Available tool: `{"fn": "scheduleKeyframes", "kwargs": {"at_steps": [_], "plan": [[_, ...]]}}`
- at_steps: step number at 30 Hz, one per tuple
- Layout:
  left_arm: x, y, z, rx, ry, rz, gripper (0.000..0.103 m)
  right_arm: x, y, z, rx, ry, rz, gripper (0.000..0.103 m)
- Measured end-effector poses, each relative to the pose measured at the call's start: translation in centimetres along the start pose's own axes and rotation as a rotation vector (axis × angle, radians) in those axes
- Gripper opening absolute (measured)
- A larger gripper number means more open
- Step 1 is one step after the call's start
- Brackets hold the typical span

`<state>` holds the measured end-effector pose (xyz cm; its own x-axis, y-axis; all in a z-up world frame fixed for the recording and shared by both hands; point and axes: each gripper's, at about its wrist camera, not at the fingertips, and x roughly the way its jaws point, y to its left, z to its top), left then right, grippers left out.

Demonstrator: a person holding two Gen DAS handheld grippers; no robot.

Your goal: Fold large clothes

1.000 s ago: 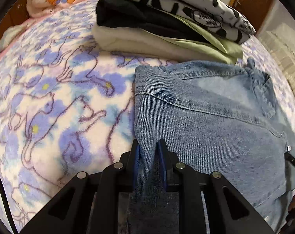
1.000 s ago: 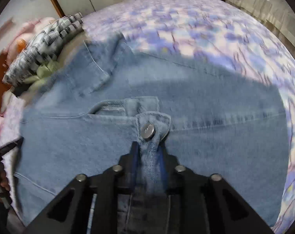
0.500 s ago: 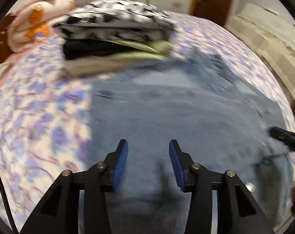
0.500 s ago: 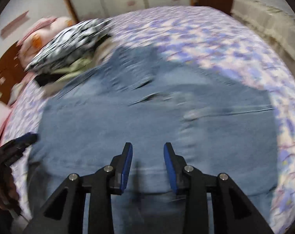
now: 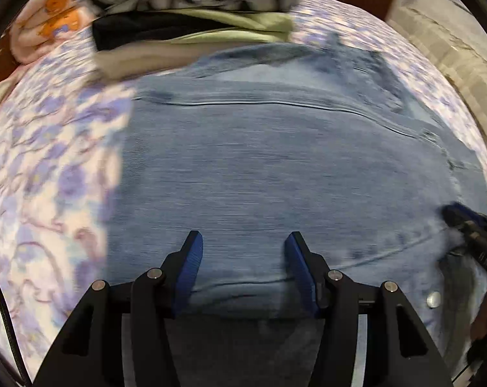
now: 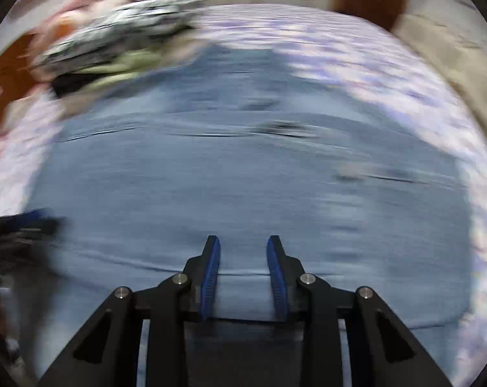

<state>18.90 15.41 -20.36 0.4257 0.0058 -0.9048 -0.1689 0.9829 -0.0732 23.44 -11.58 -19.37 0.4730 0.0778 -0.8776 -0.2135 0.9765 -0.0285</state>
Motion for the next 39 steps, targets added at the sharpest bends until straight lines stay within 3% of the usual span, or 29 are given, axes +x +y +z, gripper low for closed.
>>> {"fn": "scheduleKeyframes", "kwargs": {"at_steps": [1, 3, 5, 7, 8, 15, 30, 34, 39], "plan": [[0.0, 1.0, 0.0, -0.019, 0.004, -0.006, 0.053, 0.0, -1.4, -0.2, 0.022, 0.002, -0.004, 0.018], [0.1, 2.5, -0.1, -0.044, 0.01, -0.032, 0.053, -0.1, -4.0, -0.6, 0.075, 0.009, 0.072, 0.0], [-0.2, 2.8, -0.3, -0.045, 0.006, -0.035, 0.053, -0.5, -4.9, -0.8, 0.094, 0.019, 0.1, 0.0], [-0.3, 2.9, -0.4, -0.051, 0.003, -0.025, 0.053, -0.8, -5.0, -1.0, 0.09, 0.022, 0.003, 0.004], [-0.3, 2.9, -0.4, -0.06, 0.0, -0.022, 0.053, -0.8, -5.0, -1.1, 0.094, 0.024, -0.005, 0.005], [-0.3, 2.6, -0.7, -0.042, -0.002, -0.003, 0.06, -0.8, -5.4, -1.2, 0.135, 0.029, 0.004, 0.005], [-0.1, 2.9, -0.4, -0.051, 0.012, -0.026, 0.062, -0.4, -5.8, -1.2, 0.187, 0.033, 0.012, 0.005], [-0.3, 2.8, -0.4, -0.057, 0.009, -0.05, 0.074, -0.5, -5.6, -1.2, 0.19, 0.035, 0.004, 0.006], [-0.9, 2.4, -0.7, -0.067, 0.006, -0.047, 0.079, -0.9, -5.7, -1.2, 0.215, 0.042, 0.006, 0.006]]}}
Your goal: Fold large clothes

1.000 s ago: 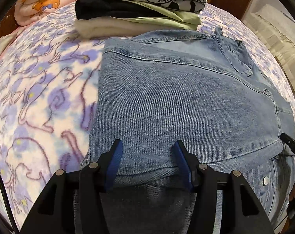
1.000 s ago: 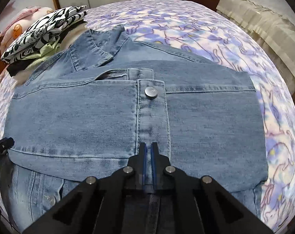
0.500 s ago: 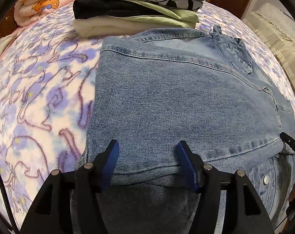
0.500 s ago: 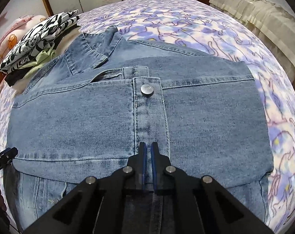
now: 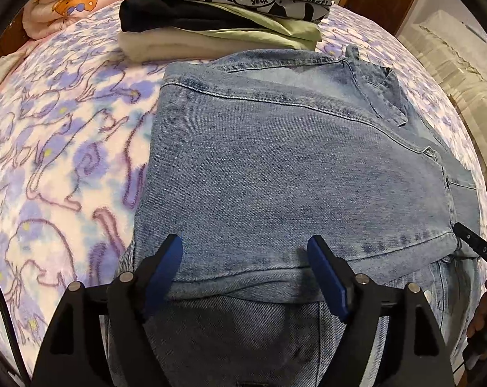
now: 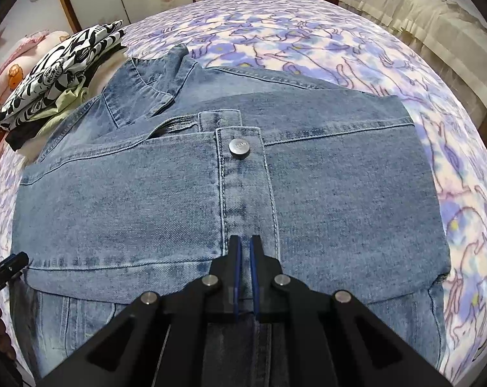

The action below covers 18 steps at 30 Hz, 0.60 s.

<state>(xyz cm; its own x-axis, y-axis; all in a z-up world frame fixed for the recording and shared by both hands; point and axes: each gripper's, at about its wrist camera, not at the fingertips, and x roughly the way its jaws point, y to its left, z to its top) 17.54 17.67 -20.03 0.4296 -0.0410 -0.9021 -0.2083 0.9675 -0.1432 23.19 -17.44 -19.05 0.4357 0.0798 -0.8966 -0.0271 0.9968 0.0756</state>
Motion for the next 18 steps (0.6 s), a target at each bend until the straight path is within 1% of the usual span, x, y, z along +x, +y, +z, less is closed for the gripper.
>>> {"fn": "scheduleKeyframes", "kwargs": {"at_steps": [4, 10, 14, 15, 16, 17, 18], "plan": [[-0.9, -0.5, -0.1, 0.017, 0.007, 0.013, 0.079, -0.8, -0.1, -0.1, 0.022, 0.018, 0.019, 0.007], [-3.6, -0.6, -0.3, 0.013, -0.015, -0.033, 0.079, -3.2, 0.3, -0.3, 0.028, 0.02, 0.045, 0.008], [-6.2, -1.3, -0.8, 0.06, -0.04, 0.019, 0.079, -6.4, 0.5, -0.3, 0.015, -0.021, 0.063, 0.008], [-6.7, -1.5, -1.0, 0.069, -0.047, 0.022, 0.079, -7.4, 0.5, -0.3, 0.01, -0.035, 0.07, 0.009], [-7.6, -1.7, -1.2, 0.084, -0.06, 0.024, 0.079, -8.2, 0.6, -0.3, 0.004, -0.047, 0.076, 0.012], [-8.6, -1.9, -1.4, 0.097, -0.074, 0.027, 0.079, -9.2, 0.5, -0.4, -0.005, -0.061, 0.084, 0.019], [-9.2, -2.0, -1.4, 0.104, -0.081, 0.029, 0.079, -10.3, 0.4, -0.5, -0.015, -0.075, 0.091, 0.023]]}}
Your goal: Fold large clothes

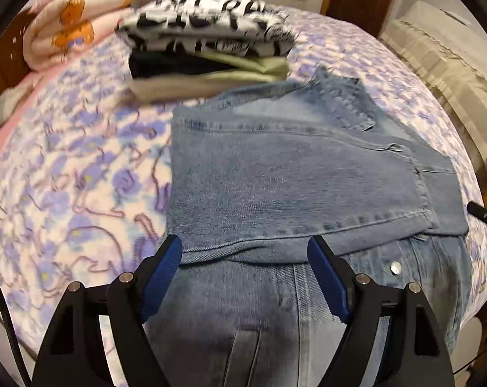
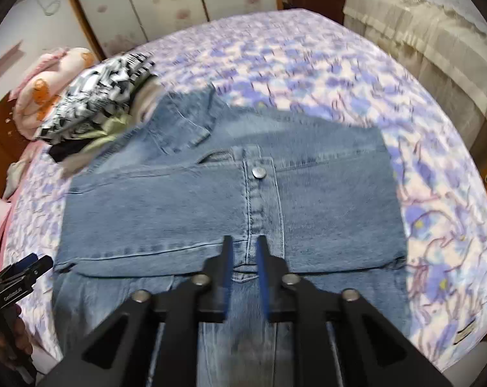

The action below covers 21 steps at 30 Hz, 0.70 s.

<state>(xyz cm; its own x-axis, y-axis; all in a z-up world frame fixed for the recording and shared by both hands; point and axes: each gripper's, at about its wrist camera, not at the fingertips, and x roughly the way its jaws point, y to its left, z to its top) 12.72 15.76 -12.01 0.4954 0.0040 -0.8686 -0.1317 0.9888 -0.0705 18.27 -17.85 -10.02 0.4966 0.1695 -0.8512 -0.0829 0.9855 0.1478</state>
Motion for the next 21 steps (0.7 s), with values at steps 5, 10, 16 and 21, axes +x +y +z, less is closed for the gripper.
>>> {"fn": "scheduleKeyframes", "kwargs": {"at_steps": [5, 10, 16, 21], "plan": [[-4.2, 0.4, -0.6, -0.003, -0.058, -0.007, 0.079, -4.1, -0.2, -0.8, -0.062, -0.042, 0.024, 0.034], [-6.5, 1.1, -2.4, -0.006, -0.06, -0.066, 0.079, -6.5, -1.9, -2.4, -0.138, -0.032, 0.069, 0.034], [-6.0, 2.8, -6.8, 0.03, 0.0, -0.117, 0.079, -6.3, -6.1, -5.0, -0.194, 0.067, 0.122, 0.034], [-3.5, 4.4, -11.4, 0.033, 0.107, -0.13, 0.079, -5.0, -10.5, -7.3, -0.141, 0.162, 0.144, 0.034]]}}
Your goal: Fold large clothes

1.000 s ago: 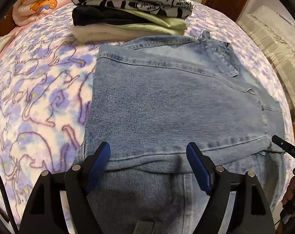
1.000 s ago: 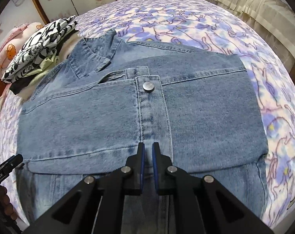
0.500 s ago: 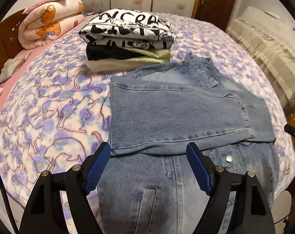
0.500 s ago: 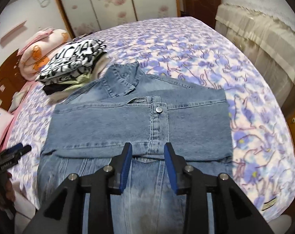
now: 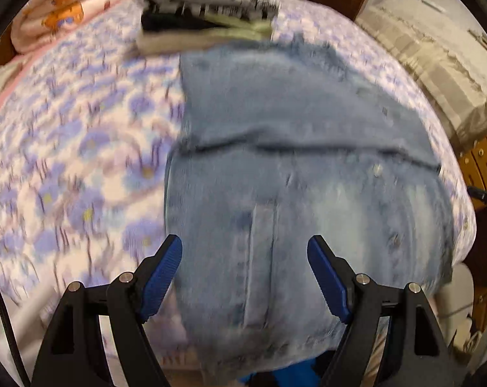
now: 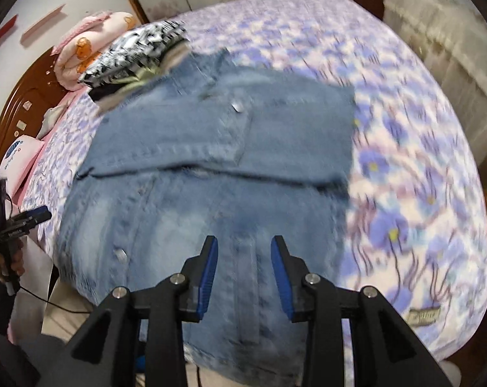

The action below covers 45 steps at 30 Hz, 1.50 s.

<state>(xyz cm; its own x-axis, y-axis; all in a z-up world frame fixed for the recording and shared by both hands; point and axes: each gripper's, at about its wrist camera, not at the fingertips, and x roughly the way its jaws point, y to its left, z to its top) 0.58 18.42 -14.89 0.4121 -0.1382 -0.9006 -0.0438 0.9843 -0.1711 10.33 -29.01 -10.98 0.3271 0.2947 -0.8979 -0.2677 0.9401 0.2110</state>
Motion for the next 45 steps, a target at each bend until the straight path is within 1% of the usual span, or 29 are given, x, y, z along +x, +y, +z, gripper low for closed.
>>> {"fn": "scheduleKeyframes", "kwargs": {"at_steps": [3, 5, 7, 13, 19, 23, 25, 29, 37, 38, 40, 42, 44, 45], "plan": [[1.5, 1.1, -2.3, -0.005, 0.053, 0.017, 0.079, 0.9, -2.4, -2.1, 0.035, 0.054, -0.02, 0.034], [2.3, 2.0, -3.8, -0.041, 0.091, 0.004, 0.079, 1.4, -3.6, -3.5, 0.055, 0.08, -0.02, 0.034], [2.8, 2.7, -4.9, -0.073, 0.115, -0.015, 0.079, 1.9, -4.6, -5.0, 0.082, 0.108, 0.002, 0.034], [3.0, 4.3, -7.3, -0.121, 0.125, -0.063, 0.079, 3.1, -5.9, -8.9, 0.127, 0.17, 0.091, 0.034], [3.2, 5.1, -8.9, -0.133, 0.134, -0.098, 0.079, 3.9, -6.3, -11.5, 0.137, 0.201, 0.097, 0.034], [3.8, 5.2, -9.0, -0.115, 0.144, -0.11, 0.079, 4.0, -7.1, -12.5, 0.175, 0.206, 0.108, 0.035], [4.2, 4.9, -9.1, -0.11, 0.152, -0.118, 0.079, 4.1, -7.4, -13.0, 0.196, 0.206, 0.135, 0.036], [4.7, 4.6, -9.3, -0.102, 0.16, -0.125, 0.079, 5.0, -7.5, -13.4, 0.207, 0.227, 0.161, 0.041], [5.3, 5.5, -9.6, -0.131, 0.154, -0.152, 0.079, 6.0, -7.9, -14.4, 0.247, 0.242, 0.229, 0.047], [5.3, 5.5, -9.6, -0.133, 0.154, -0.151, 0.079, 6.1, -7.8, -14.3, 0.248, 0.24, 0.238, 0.049], [5.3, 5.3, -9.5, -0.13, 0.158, -0.148, 0.079, 6.4, -7.3, -14.3, 0.237, 0.245, 0.251, 0.05], [5.4, 5.0, -9.6, -0.126, 0.163, -0.148, 0.079, 6.5, -6.8, -14.2, 0.212, 0.247, 0.243, 0.05], [5.4, 4.4, -9.7, -0.117, 0.169, -0.146, 0.079, 6.5, -6.6, -14.1, 0.19, 0.249, 0.237, 0.049], [5.5, 4.0, -9.7, -0.112, 0.172, -0.148, 0.079, 6.4, -6.5, -14.0, 0.18, 0.251, 0.235, 0.047]]}}
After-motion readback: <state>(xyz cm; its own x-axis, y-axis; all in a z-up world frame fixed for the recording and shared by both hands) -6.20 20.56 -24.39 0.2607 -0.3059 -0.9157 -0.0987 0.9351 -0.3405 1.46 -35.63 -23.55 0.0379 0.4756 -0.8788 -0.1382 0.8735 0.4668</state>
